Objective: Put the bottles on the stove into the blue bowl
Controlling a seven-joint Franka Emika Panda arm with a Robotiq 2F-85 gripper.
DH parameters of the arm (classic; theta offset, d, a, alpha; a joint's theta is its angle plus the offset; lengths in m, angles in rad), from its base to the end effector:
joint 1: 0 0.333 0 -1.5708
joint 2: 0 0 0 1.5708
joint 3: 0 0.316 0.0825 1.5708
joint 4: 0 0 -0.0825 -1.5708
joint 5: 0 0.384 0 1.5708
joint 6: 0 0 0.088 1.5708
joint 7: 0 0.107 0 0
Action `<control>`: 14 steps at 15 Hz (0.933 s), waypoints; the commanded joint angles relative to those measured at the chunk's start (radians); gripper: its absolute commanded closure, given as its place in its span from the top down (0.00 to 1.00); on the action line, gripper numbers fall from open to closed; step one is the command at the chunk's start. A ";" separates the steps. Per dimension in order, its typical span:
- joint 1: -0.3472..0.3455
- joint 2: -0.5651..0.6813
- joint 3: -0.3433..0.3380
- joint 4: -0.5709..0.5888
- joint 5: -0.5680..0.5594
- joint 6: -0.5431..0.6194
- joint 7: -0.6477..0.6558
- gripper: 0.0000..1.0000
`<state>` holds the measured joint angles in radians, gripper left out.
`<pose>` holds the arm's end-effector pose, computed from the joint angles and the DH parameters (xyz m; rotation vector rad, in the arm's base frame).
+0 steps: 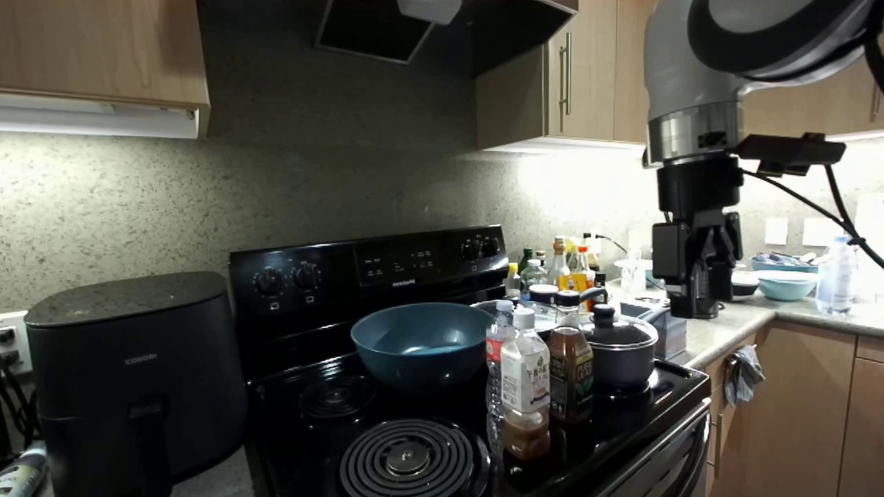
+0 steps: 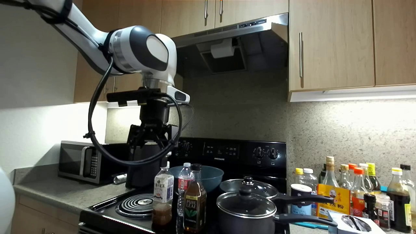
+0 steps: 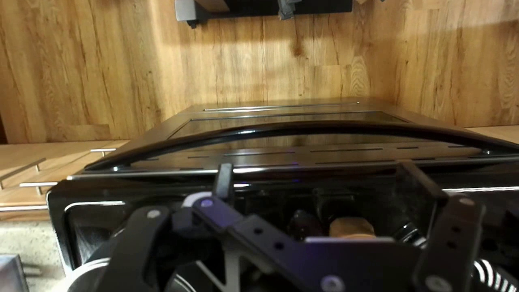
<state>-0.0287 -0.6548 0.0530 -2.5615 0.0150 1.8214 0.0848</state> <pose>0.3413 0.0102 0.4708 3.1144 -0.1202 -0.1324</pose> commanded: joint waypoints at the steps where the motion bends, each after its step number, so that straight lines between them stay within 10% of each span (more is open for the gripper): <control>1: 0.013 0.028 0.007 0.034 -0.013 -0.003 0.010 1.00; 14: 0.063 0.226 0.077 0.270 -0.014 0.048 0.060 1.00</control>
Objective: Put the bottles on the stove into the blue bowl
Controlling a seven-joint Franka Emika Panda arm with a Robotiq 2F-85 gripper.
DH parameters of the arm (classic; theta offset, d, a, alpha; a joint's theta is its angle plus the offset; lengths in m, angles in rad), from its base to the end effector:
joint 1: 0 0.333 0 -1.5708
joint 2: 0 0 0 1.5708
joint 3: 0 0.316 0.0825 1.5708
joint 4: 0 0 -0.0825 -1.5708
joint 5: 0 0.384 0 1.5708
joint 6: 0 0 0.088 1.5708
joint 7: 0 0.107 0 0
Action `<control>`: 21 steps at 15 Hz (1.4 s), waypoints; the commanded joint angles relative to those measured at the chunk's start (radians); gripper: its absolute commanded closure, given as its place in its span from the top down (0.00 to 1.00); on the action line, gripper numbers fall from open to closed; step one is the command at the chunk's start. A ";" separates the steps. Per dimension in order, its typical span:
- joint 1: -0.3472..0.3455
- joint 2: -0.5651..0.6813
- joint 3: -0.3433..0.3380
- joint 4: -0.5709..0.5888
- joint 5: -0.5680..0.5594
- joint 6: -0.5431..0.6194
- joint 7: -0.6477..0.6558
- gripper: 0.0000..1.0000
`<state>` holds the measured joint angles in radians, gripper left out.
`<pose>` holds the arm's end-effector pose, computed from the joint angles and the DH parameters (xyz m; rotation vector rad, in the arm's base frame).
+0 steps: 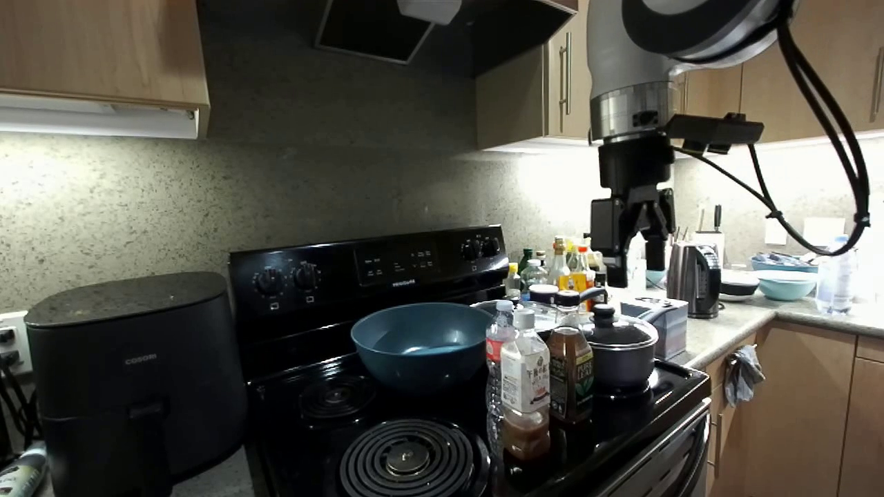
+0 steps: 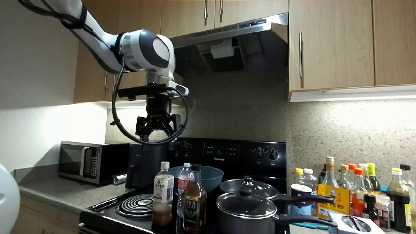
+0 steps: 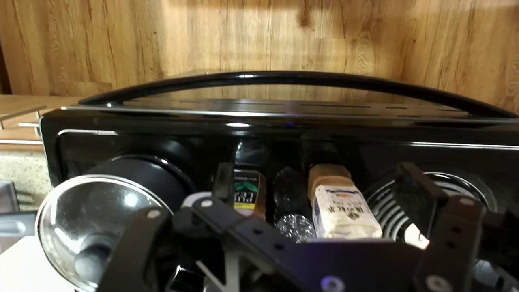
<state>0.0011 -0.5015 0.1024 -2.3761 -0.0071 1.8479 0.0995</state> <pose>0.3947 0.0439 0.5032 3.0829 -0.0111 -0.0362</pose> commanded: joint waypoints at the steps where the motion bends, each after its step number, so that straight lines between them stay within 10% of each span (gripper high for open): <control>1: 0.047 0.094 0.041 0.104 0.009 0.029 0.050 1.00; 21: 0.113 0.325 0.051 0.198 0.032 0.094 0.005 1.00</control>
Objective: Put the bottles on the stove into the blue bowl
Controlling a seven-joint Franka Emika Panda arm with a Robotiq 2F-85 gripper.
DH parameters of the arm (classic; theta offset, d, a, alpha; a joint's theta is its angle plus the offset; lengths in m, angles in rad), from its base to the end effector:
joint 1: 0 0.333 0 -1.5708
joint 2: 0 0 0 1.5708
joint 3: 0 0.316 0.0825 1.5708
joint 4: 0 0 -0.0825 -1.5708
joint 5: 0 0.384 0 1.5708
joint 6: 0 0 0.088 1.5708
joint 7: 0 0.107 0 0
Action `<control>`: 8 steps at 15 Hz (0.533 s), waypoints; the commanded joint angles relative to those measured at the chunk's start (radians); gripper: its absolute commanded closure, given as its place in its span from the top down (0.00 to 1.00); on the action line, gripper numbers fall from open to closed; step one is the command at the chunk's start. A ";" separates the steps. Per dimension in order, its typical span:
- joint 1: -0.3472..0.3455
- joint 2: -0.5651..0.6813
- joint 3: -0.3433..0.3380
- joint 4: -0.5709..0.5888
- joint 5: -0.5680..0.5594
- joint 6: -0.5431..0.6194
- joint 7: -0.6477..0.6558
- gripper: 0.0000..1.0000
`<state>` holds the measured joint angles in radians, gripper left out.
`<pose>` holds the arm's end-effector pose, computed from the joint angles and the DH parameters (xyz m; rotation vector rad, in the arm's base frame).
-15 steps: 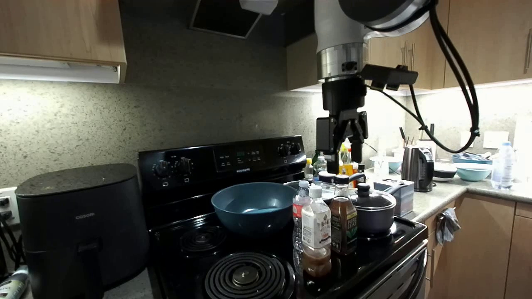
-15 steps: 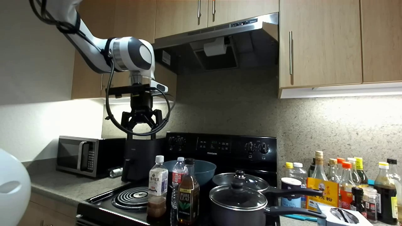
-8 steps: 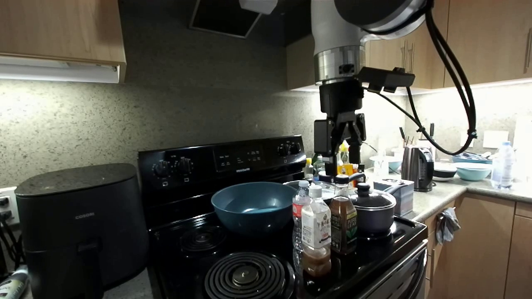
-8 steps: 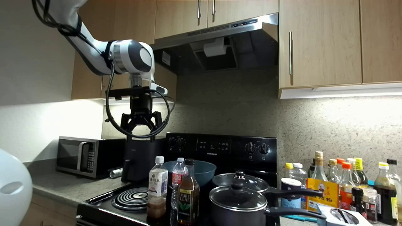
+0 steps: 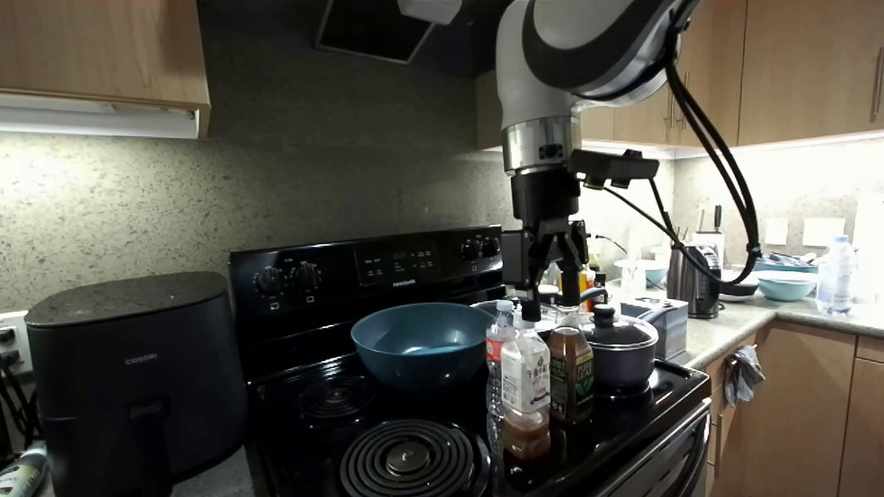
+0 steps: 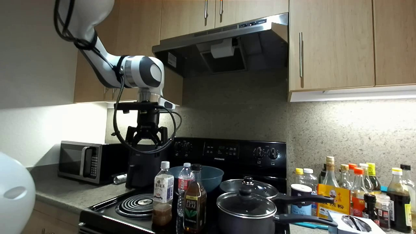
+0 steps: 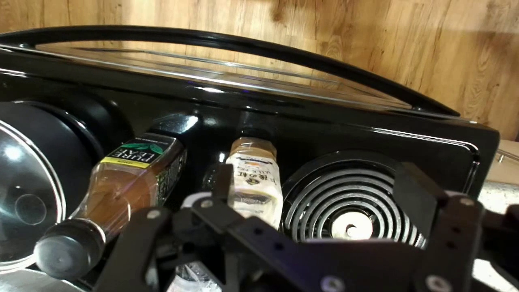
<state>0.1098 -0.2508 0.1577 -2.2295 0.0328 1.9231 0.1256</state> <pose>0.4510 0.1292 0.4697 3.1148 0.1929 -0.0868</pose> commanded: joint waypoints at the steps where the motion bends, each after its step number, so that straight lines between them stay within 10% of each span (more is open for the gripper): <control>1: 0.003 0.095 -0.002 0.064 -0.021 0.031 -0.014 1.00; 8: -0.009 0.138 -0.018 0.086 -0.089 0.066 0.022 1.00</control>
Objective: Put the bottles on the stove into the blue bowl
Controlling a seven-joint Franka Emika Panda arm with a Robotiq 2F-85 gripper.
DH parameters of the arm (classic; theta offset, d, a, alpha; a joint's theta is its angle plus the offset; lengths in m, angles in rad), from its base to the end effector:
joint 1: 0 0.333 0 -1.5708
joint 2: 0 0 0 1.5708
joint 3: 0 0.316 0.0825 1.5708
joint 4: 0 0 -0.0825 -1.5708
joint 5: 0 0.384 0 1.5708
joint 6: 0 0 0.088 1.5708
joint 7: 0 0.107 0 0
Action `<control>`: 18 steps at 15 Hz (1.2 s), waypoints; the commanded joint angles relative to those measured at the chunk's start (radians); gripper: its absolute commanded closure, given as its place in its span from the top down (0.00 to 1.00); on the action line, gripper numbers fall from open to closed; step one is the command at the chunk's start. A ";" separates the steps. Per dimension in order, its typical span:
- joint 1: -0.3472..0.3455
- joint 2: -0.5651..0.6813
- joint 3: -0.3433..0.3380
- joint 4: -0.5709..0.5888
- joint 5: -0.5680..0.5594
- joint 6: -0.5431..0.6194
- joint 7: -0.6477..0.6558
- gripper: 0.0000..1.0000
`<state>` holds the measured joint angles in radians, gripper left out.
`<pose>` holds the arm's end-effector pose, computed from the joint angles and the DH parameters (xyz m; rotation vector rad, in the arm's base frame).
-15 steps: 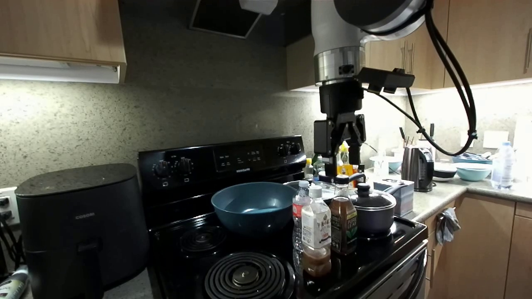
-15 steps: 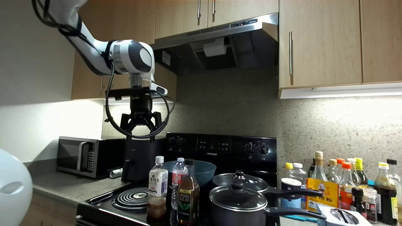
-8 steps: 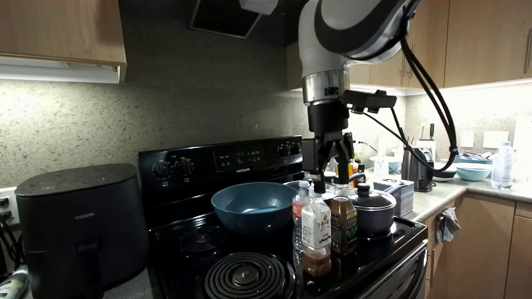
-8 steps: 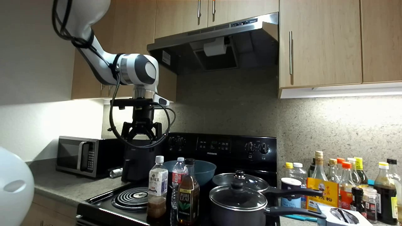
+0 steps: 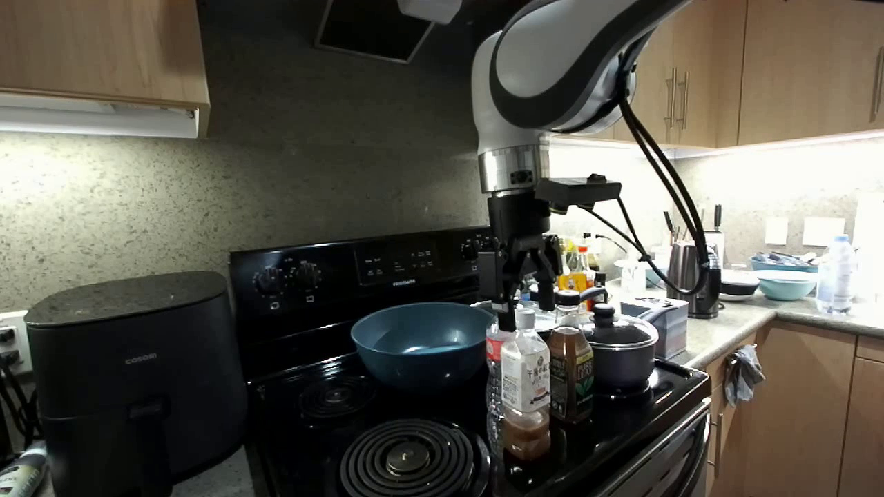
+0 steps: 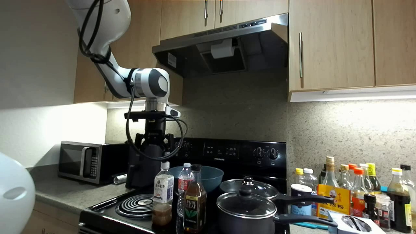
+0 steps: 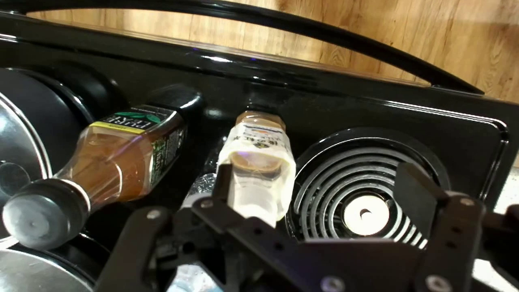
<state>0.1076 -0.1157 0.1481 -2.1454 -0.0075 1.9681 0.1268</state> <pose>0.4909 0.1293 0.4474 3.0984 0.2025 -0.0889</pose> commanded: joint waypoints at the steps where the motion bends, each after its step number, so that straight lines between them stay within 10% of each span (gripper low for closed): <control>1: -0.008 -0.002 -0.012 -0.001 -0.066 0.032 0.028 1.00; 13: -0.005 0.109 -0.032 0.062 -0.097 0.012 0.015 1.00; 18: -0.004 0.162 -0.043 0.100 -0.082 0.005 0.004 0.53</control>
<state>0.1055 0.0149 0.1098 -2.0805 -0.0832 1.9931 0.1347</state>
